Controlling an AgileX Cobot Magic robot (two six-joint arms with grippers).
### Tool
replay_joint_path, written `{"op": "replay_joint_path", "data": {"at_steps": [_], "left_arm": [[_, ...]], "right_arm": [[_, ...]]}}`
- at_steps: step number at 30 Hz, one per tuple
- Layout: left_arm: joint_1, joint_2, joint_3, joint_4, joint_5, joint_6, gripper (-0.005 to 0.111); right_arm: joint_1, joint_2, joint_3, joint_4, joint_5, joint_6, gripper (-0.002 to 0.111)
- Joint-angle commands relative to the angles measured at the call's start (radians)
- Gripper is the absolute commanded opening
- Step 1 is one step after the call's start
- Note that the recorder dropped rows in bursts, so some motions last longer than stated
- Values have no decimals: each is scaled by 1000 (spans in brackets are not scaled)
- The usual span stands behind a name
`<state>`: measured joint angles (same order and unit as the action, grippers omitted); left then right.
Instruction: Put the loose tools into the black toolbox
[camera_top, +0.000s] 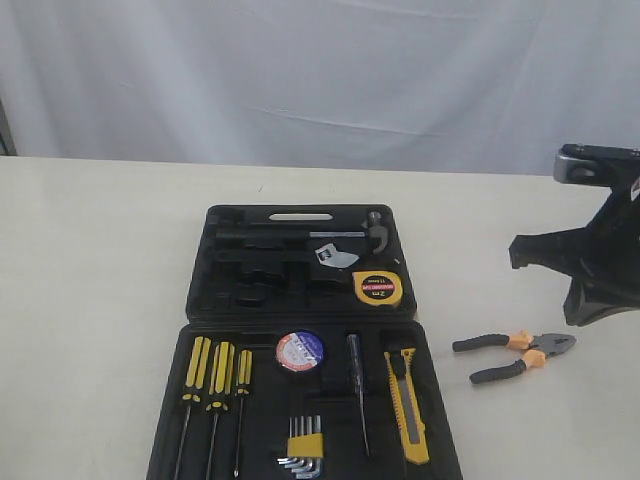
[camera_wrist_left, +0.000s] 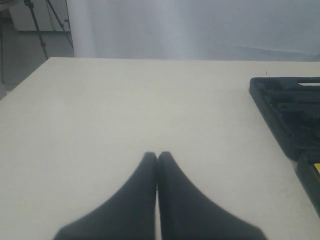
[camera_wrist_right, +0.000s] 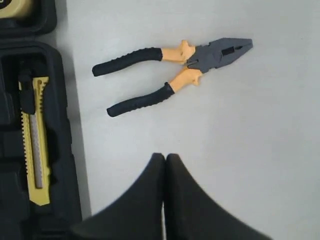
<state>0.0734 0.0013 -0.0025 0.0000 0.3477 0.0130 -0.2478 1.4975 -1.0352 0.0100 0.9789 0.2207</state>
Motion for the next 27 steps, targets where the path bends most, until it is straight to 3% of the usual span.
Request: {"op": "replay_joint_path", "data": {"at_steps": [1, 6, 10, 14, 18, 22, 27], "left_arm": [[-5, -1, 3, 0, -5, -6, 0], [-5, -1, 3, 0, -5, -6, 0], [-5, -1, 3, 0, -5, -6, 0], [-5, -1, 3, 0, -5, -6, 0], [-5, -1, 3, 0, -5, -6, 0], [-5, -1, 3, 0, -5, -6, 0], [-5, -1, 3, 0, -5, -6, 0]], "right_arm": [[-3, -18, -4, 27, 3, 24, -1], [-3, -19, -6, 83, 85, -42, -1], [-3, -10, -81, 34, 98, -328, -1], [-3, 103, -210, 10, 117, -785, -1], [-3, 217, -219, 45, 148, -1103, -1], [-3, 246, -219, 116, 144, -1259, -1], [-46, 246, -219, 111, 126, -1284, -1]]}}
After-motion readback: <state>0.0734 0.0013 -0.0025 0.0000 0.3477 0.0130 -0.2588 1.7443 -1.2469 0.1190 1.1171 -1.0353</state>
